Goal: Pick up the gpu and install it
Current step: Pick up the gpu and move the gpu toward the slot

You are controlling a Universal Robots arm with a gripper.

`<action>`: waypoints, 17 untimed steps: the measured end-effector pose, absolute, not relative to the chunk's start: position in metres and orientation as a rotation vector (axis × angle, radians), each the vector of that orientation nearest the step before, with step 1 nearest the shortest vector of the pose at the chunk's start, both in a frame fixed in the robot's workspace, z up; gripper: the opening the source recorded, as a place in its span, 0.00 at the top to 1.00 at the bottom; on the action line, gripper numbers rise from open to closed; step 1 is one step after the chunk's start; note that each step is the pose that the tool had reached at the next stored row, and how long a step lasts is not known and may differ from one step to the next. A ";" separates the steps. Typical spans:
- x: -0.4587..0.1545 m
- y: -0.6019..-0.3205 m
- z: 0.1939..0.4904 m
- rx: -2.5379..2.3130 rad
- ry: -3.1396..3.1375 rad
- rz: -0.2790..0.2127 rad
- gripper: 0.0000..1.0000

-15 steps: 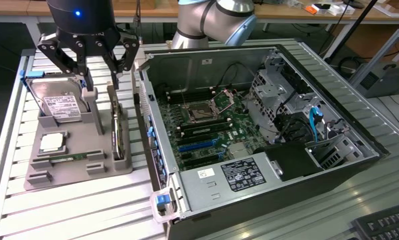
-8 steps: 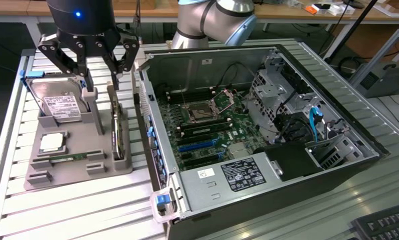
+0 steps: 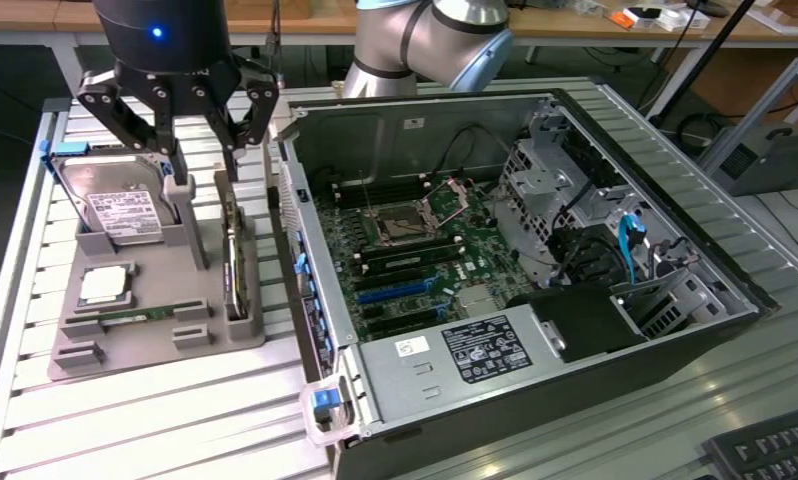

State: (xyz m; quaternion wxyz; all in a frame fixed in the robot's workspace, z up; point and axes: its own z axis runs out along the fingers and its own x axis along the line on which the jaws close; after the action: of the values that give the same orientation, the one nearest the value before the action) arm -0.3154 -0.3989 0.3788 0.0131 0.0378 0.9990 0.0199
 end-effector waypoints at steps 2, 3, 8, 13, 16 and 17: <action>-0.315 -0.399 0.378 0.118 3.112 0.062 0.52; -0.315 -0.399 0.378 0.118 3.112 0.062 0.52; -0.315 -0.399 0.377 0.118 3.112 0.062 0.52; -0.315 -0.399 0.376 0.118 3.113 0.062 0.52; -0.315 -0.399 0.375 0.118 3.112 0.062 0.52; -0.315 -0.399 0.375 0.118 3.112 0.062 0.52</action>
State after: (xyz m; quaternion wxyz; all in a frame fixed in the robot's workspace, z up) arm -0.3154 -0.3989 0.3746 0.0131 0.0378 0.9990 0.0199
